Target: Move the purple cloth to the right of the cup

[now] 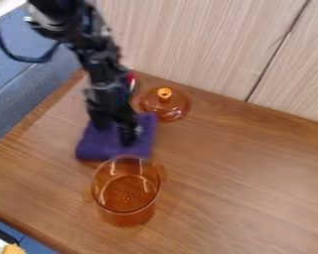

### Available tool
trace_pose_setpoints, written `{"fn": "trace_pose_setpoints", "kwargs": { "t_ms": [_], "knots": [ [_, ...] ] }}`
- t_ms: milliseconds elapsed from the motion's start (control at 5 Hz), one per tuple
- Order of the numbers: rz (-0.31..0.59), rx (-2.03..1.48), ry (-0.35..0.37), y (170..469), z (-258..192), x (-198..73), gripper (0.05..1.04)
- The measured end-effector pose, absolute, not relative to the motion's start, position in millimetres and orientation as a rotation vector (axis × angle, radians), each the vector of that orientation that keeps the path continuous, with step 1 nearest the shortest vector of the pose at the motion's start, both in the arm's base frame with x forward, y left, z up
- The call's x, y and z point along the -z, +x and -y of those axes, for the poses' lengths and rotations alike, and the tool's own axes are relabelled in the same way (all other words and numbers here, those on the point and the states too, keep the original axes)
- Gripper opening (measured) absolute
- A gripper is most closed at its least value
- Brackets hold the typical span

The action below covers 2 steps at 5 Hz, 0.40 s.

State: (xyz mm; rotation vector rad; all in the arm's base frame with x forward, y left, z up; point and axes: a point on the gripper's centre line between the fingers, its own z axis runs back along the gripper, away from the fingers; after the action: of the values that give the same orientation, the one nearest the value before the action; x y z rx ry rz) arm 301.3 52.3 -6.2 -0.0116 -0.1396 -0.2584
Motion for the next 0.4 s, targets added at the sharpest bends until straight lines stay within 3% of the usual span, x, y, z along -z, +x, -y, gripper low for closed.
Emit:
{"fn": "trace_pose_setpoints", "kwargs": {
  "t_ms": [400],
  "knots": [
    [0.155,0.505,-0.05,311.7,32.8,0.8,1.001]
  ]
}}
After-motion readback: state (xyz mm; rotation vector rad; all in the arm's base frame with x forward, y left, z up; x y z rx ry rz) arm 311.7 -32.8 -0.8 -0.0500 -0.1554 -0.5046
